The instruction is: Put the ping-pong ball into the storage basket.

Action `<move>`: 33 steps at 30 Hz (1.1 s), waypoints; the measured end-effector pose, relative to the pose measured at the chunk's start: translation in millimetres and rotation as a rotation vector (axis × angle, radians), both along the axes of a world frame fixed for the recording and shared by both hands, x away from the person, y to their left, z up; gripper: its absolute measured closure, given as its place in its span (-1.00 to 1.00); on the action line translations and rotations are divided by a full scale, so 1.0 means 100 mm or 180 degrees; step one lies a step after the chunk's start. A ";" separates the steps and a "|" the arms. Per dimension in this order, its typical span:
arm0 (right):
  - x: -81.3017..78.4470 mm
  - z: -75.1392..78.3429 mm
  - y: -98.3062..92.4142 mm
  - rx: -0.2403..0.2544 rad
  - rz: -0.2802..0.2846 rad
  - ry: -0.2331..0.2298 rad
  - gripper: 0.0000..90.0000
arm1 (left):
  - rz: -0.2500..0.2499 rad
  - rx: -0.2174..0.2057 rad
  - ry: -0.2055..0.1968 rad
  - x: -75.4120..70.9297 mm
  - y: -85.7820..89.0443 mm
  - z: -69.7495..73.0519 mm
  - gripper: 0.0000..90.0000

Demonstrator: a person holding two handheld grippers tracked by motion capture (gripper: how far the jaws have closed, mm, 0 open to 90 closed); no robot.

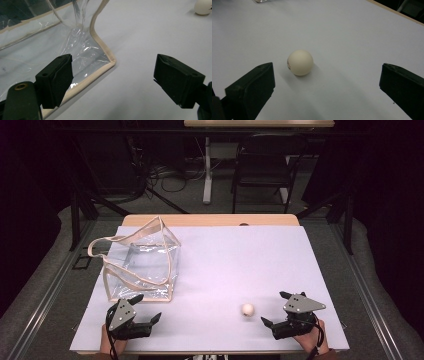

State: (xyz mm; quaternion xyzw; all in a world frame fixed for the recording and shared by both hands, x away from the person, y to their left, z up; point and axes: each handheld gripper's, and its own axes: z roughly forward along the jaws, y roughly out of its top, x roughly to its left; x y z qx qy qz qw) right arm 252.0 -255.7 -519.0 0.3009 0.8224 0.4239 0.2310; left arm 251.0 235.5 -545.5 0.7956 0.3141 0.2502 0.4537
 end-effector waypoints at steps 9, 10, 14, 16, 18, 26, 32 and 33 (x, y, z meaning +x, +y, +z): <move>0.03 0.02 0.16 -0.0098 0.0087 0.0039 -1.00 | -0.0044 0.0010 0.0003 0.00 -0.01 0.00 -0.64; 0.03 0.02 0.17 -0.0098 0.0088 0.0046 -1.00 | -0.0044 0.0008 0.0001 0.00 -0.01 0.00 -0.64; 0.04 0.02 0.22 -0.0127 0.0074 0.0064 -1.00 | -0.0063 0.0020 0.0002 0.01 -0.03 0.00 -0.64; 0.04 0.02 0.24 -0.0143 0.0057 0.0078 -1.00 | -0.0080 0.0032 -0.0005 0.01 -0.03 0.01 -0.64; 0.04 0.02 0.25 -0.0143 0.0039 0.0071 -1.00 | -0.0082 0.0015 -0.0002 0.02 -0.04 0.00 -0.64; 0.09 0.04 0.33 -0.0151 0.0033 0.0097 -1.00 | -0.0097 0.0024 -0.0018 0.02 -0.04 0.01 -0.64; 0.15 0.01 0.44 -0.0197 0.0084 0.0148 -1.00 | -0.0102 0.0027 -0.0017 0.02 -0.05 0.01 -0.64; 0.15 0.01 0.44 -0.0197 0.0084 0.0148 -1.00 | -0.0099 0.0034 -0.0027 0.02 -0.05 0.01 -0.64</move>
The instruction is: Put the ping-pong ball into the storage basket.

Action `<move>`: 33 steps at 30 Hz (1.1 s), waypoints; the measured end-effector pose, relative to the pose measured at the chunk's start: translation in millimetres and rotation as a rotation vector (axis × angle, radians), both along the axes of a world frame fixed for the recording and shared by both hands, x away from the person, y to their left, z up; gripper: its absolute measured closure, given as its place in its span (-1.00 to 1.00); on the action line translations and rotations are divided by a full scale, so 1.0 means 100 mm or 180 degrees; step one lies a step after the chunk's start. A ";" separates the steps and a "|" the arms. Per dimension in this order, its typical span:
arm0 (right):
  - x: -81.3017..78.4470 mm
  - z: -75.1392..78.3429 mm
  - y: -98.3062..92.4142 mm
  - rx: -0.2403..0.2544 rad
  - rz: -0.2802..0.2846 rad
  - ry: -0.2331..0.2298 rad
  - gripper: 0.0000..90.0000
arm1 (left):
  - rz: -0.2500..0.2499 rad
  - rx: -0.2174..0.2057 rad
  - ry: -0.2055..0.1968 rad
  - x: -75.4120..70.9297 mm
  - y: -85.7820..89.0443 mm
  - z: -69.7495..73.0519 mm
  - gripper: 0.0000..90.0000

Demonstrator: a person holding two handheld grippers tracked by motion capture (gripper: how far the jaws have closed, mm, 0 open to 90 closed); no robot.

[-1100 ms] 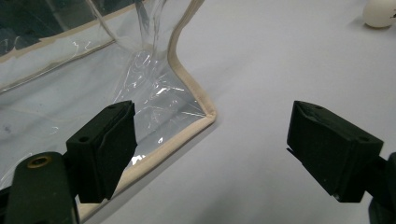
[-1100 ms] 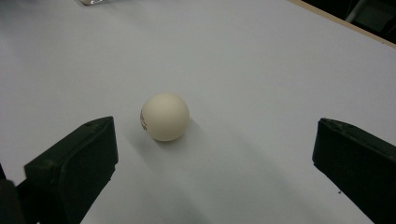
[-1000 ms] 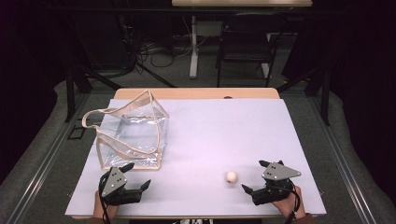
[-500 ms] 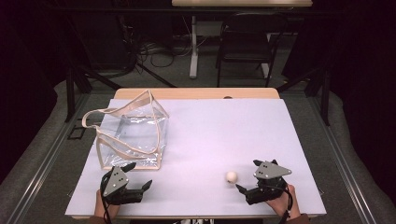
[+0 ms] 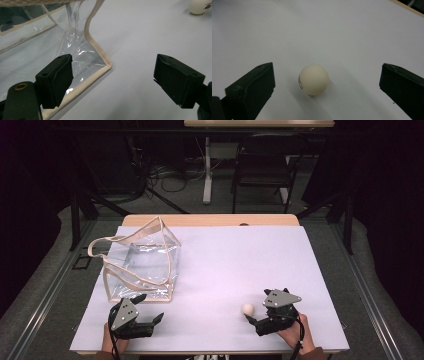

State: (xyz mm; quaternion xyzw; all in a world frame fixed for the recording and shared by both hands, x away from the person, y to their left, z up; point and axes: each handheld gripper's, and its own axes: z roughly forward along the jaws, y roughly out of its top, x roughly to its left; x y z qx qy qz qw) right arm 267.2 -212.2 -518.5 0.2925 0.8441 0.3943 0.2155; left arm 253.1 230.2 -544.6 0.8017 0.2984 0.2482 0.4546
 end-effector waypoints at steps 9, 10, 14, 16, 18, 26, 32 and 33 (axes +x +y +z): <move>0.09 -0.06 0.11 -0.0060 0.0071 0.0067 -1.00 | -0.0006 0.0012 0.0025 0.01 -0.01 -0.01 -0.64; 0.10 -0.07 0.12 -0.0061 0.0071 0.0084 -1.00 | -0.0007 0.0010 0.0029 0.01 -0.01 -0.01 -0.64; 0.14 -0.10 0.14 -0.0060 0.0071 0.0113 -1.00 | -0.0008 0.0011 0.0032 0.01 -0.01 -0.01 -0.64; 0.15 -0.12 0.15 -0.0066 0.0074 0.0134 -1.00 | -0.0008 0.0020 0.0036 0.01 -0.01 -0.01 -0.64; 0.16 -0.13 0.16 -0.0059 0.0077 0.0154 -1.00 | -0.0010 0.0018 0.0037 0.01 -0.01 -0.01 -0.64; 0.17 -0.22 0.19 -0.0065 0.0085 0.0222 -1.00 | -0.0015 0.0019 0.0034 0.01 -0.01 -0.01 -0.64; 0.17 -0.26 0.18 -0.0011 0.0094 0.0298 -1.00 | -0.0020 0.0012 0.0036 0.01 -0.01 -0.01 -0.64; 0.17 -0.26 0.18 -0.0009 0.0104 0.0309 -1.00 | -0.0022 0.0010 0.0038 0.01 -0.01 -0.01 -0.64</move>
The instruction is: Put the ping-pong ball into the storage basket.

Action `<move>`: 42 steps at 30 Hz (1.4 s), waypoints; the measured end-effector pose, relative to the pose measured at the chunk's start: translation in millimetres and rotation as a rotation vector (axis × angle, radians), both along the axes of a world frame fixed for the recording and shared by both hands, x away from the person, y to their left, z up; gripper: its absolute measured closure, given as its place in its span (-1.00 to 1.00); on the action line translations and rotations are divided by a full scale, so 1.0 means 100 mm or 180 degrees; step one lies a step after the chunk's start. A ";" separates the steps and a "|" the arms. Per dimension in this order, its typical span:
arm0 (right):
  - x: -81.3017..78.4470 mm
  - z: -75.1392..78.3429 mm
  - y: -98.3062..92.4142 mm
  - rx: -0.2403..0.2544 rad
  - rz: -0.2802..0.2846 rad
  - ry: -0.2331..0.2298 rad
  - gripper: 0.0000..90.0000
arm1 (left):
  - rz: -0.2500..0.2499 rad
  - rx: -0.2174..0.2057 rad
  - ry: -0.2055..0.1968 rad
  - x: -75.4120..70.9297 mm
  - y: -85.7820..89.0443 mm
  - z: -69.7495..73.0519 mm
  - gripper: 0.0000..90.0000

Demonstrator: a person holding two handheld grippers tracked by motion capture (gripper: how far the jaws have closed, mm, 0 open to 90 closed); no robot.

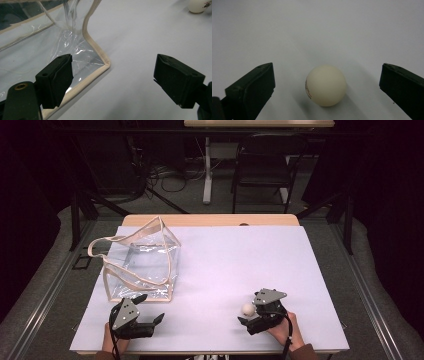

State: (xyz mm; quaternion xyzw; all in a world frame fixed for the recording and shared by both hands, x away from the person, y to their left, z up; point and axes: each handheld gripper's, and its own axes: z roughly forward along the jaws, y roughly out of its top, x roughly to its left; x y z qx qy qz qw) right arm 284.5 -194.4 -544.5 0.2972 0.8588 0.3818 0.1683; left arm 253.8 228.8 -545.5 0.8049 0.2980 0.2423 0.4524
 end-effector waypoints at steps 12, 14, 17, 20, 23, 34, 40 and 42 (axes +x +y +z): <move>-0.02 -0.06 0.04 -0.0127 -0.0051 0.0060 -0.50 | -0.0006 0.0000 0.0022 0.00 0.00 0.00 -0.64; -0.02 -0.07 0.04 -0.0154 -0.0068 0.0087 -0.43 | -0.0008 0.0004 0.0021 0.00 0.00 0.00 -0.64; -0.03 -0.08 0.05 -0.0178 -0.0064 0.0106 -0.33 | -0.0014 0.0009 0.0023 0.00 0.00 0.00 -0.64; -0.04 -0.10 0.05 -0.0195 -0.0067 0.0130 -0.18 | -0.0015 0.0007 0.0021 0.00 -0.01 0.00 -0.64; -0.04 -0.11 0.05 -0.0214 -0.0054 0.0134 -0.11 | -0.0013 0.0013 0.0017 0.00 0.00 0.00 -0.64; -0.04 -0.11 0.03 -0.0229 -0.0109 0.0110 0.12 | -0.0019 0.0013 0.0016 0.00 0.00 0.00 -0.64; -0.05 -0.09 0.04 -0.0244 -0.0096 0.0054 0.12 | -0.0020 0.0011 0.0017 0.00 -0.01 0.00 -0.64; -0.06 -0.08 0.04 -0.0241 -0.0104 0.0044 0.12 | -0.0018 0.0015 0.0016 0.00 0.00 0.00 -0.64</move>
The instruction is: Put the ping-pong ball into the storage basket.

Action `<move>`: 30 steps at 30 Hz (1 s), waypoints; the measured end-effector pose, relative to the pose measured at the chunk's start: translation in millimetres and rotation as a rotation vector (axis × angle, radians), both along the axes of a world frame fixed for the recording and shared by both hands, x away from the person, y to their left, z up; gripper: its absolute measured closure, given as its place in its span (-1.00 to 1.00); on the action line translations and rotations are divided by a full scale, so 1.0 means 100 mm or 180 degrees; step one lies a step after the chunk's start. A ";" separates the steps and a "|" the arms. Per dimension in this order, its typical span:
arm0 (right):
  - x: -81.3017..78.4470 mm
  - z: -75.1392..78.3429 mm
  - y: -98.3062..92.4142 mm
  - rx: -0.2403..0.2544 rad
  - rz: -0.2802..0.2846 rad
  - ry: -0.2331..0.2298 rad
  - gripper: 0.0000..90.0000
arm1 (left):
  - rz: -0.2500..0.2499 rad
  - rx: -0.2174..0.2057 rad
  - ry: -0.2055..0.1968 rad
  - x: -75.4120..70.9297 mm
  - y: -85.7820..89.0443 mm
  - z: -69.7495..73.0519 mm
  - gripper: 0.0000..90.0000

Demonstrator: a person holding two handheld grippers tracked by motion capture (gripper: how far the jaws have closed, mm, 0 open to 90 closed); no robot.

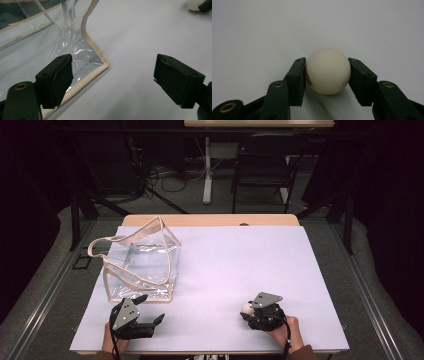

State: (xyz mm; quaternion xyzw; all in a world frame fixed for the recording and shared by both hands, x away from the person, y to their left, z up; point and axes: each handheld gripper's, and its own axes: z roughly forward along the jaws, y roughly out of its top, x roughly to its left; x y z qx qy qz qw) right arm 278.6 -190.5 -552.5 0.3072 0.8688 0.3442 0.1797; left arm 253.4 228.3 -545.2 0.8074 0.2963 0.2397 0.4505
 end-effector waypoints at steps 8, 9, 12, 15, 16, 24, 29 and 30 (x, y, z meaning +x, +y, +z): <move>0.00 0.05 -0.01 0.0002 -0.0020 -0.0053 0.12 | -0.0003 -0.0002 0.0001 0.00 0.00 0.00 -0.64; 0.00 0.05 -0.01 0.0008 -0.0023 -0.0068 0.12 | -0.0007 -0.0001 0.0002 0.00 0.00 0.00 -0.64; 0.01 0.07 -0.02 0.0020 -0.0038 -0.0086 0.12 | -0.0014 0.0000 0.0001 0.00 -0.01 0.00 -0.64; 0.02 0.10 -0.03 0.0034 -0.0058 -0.0111 0.12 | -0.0008 -0.0011 0.0006 0.00 -0.01 0.00 -0.64; 0.02 0.10 -0.03 0.0051 -0.0055 -0.0114 0.12 | -0.0006 -0.0007 0.0001 0.00 -0.01 0.00 -0.64; 0.04 0.17 -0.04 0.0093 -0.0079 -0.0159 0.12 | 0.0001 -0.0022 -0.0003 0.00 -0.01 0.00 -0.64; 0.06 0.21 -0.05 0.0118 -0.0094 -0.0185 0.12 | 0.0001 -0.0025 0.0000 0.00 -0.01 0.00 -0.64; 0.06 0.21 -0.05 0.0118 -0.0094 -0.0185 0.12 | -0.0005 -0.0021 -0.0002 0.00 -0.01 0.00 -0.64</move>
